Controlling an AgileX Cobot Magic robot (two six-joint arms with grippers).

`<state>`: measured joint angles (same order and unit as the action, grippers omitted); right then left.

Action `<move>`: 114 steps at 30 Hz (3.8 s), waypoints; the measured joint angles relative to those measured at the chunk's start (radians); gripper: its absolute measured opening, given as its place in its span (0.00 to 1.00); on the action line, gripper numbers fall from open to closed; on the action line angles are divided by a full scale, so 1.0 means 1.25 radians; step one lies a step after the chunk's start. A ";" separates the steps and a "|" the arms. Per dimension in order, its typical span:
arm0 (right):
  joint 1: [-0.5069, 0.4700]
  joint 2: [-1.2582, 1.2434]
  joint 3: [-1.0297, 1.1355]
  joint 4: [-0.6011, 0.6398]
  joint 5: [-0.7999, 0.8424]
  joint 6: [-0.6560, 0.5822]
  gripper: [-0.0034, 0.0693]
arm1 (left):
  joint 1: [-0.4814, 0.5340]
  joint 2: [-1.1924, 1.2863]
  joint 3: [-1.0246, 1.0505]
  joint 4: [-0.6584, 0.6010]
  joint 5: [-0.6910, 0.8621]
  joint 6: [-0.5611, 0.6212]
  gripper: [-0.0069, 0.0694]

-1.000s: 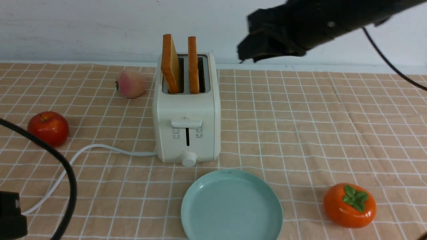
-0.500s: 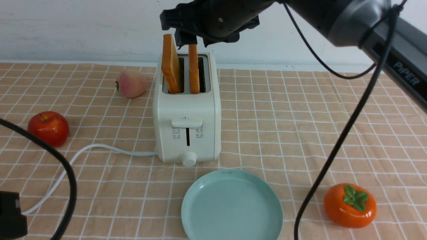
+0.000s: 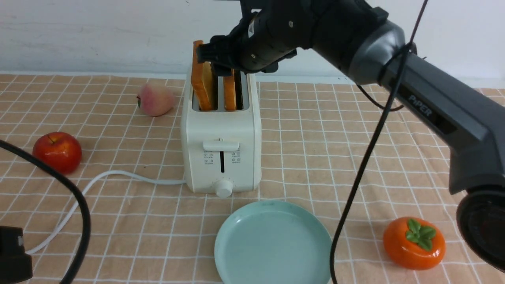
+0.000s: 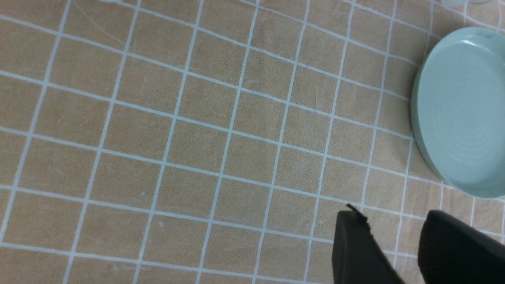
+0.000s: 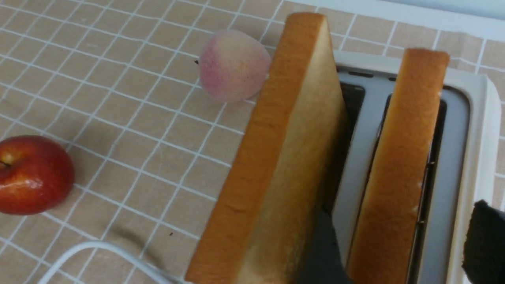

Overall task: Take toasted bread from bread machine on light coffee tablecloth place on plate.
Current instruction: 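Grasp the toast slice in the toaster and pull it up out of the slot with the right gripper, then place the held slice of bread on top of the slice on the plate with the right gripper, then reach for a toast slice standing in the toaster with the left gripper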

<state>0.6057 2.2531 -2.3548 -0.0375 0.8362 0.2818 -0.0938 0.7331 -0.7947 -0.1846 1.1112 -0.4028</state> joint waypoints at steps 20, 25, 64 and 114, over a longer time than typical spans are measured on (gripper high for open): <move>-0.026 -0.175 0.000 0.001 0.002 0.000 0.21 | 0.000 0.000 0.000 -0.002 0.000 0.000 0.40; -0.026 -0.318 -0.006 -0.074 0.126 -0.073 0.21 | 0.000 0.000 0.000 -0.002 -0.001 0.000 0.40; -0.174 -0.403 0.935 0.781 0.011 -0.614 0.79 | 0.000 0.000 0.000 -0.091 -0.063 0.004 0.40; -0.174 -0.839 0.784 0.279 0.305 -0.273 0.75 | -0.160 0.983 -0.946 0.102 -0.213 -0.062 0.19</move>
<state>0.3881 1.2050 -1.3752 0.3118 1.2174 -0.0592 -0.2935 1.9621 -1.9768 -0.0573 0.8456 -0.4806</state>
